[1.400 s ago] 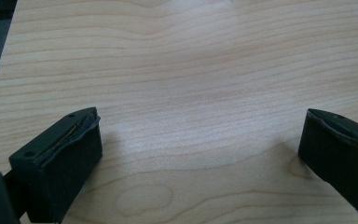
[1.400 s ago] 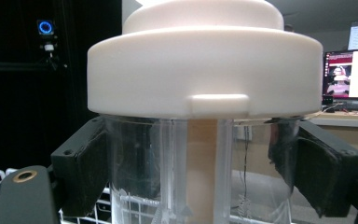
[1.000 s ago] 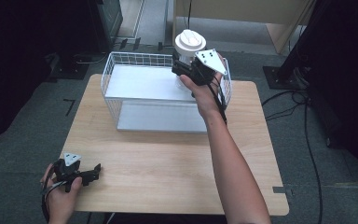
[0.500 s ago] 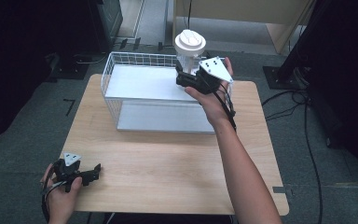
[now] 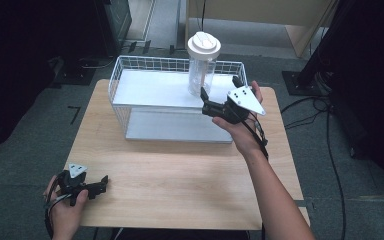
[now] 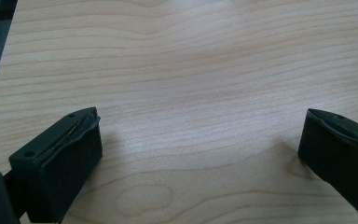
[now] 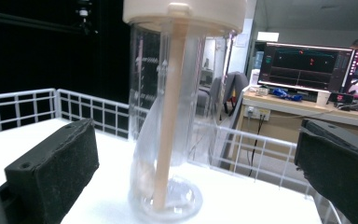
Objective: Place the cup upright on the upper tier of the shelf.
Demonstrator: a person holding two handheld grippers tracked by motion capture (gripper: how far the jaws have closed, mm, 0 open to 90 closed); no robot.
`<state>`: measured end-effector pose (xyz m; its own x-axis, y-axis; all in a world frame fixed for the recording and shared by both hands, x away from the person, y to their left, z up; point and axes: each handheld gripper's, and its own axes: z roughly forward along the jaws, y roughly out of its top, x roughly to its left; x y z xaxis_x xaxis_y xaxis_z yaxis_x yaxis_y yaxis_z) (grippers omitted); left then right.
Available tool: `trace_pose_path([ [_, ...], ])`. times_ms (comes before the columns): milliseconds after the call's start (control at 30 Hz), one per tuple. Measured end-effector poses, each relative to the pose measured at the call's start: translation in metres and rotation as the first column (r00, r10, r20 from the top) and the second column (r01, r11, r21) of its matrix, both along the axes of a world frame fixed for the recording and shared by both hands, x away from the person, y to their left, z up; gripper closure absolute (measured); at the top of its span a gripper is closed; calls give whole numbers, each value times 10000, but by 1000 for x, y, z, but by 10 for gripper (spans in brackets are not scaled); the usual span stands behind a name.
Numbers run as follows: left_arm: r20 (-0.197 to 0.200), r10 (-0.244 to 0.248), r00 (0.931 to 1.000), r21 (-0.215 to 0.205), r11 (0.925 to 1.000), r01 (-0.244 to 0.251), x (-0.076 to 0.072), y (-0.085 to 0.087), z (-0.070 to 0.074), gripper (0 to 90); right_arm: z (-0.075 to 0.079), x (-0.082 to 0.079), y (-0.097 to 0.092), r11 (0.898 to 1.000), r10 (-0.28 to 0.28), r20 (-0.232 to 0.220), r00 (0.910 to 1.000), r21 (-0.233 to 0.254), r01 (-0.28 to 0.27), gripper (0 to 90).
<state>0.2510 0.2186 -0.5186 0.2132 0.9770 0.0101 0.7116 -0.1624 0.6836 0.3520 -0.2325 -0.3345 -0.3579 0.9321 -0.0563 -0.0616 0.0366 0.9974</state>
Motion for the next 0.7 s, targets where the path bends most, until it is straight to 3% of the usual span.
trace_pose_path([
  [233, 18, 19, 10000, -22, 10000, -19, 0, 0, 0, 0, -15, -23, -12, 9996, 133, 28, 9999, -230, -132, 0],
  [533, 1, 18, 10000, -18, 10000, -18, 0, 0, 0, 0, -46, -50, -37, 9983, -109, -165, 9998, -580, 99, 0],
  [700, 22, 37, 10000, -39, 10000, -37, 0, -1, 0, 0, -60, -63, -54, 9982, -318, -300, 9990, -513, 302, 0],
])
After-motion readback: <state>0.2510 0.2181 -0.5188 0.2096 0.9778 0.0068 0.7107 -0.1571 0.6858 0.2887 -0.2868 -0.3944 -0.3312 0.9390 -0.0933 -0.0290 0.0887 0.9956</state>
